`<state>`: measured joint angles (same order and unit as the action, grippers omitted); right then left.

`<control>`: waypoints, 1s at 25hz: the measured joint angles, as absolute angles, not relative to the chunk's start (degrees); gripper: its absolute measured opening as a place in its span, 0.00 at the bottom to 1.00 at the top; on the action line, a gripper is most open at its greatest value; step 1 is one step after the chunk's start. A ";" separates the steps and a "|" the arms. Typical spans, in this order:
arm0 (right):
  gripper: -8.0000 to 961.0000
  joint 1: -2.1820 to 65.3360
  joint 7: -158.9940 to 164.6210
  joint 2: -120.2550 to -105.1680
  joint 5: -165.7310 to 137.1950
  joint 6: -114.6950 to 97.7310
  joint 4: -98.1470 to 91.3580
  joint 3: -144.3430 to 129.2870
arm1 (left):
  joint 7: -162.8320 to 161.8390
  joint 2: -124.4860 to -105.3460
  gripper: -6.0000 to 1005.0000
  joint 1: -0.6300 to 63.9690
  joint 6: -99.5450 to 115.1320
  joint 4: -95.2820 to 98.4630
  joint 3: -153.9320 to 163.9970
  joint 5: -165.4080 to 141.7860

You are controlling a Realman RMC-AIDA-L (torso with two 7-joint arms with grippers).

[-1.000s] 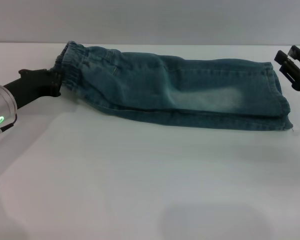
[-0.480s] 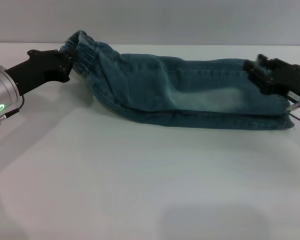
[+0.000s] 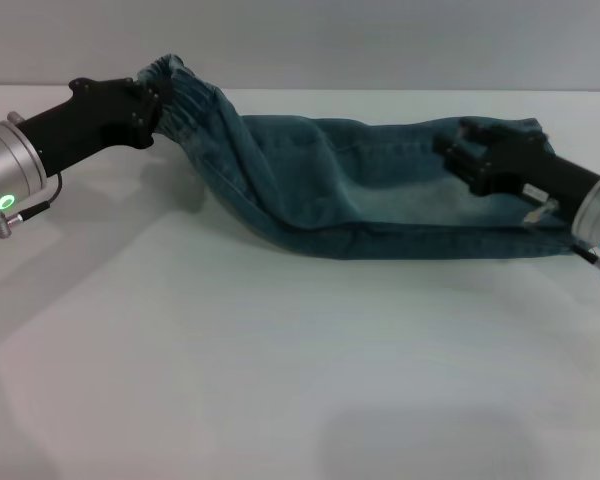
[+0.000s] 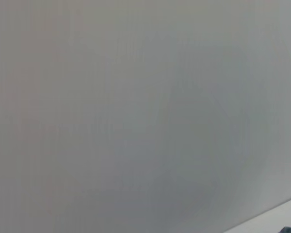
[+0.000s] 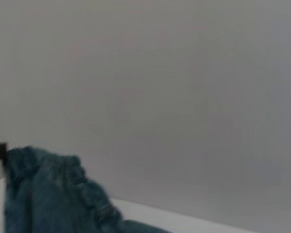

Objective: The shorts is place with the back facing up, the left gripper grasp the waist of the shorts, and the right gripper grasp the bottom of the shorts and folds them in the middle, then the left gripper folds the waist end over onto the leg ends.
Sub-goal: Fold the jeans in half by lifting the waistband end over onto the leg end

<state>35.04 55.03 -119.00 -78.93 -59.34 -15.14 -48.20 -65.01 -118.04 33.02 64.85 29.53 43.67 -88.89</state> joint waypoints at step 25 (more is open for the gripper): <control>0.41 43.99 57.68 -119.44 -78.59 -58.32 -10.37 -56.96 | -65.96 -118.13 0.01 34.49 67.20 31.47 44.13 -87.97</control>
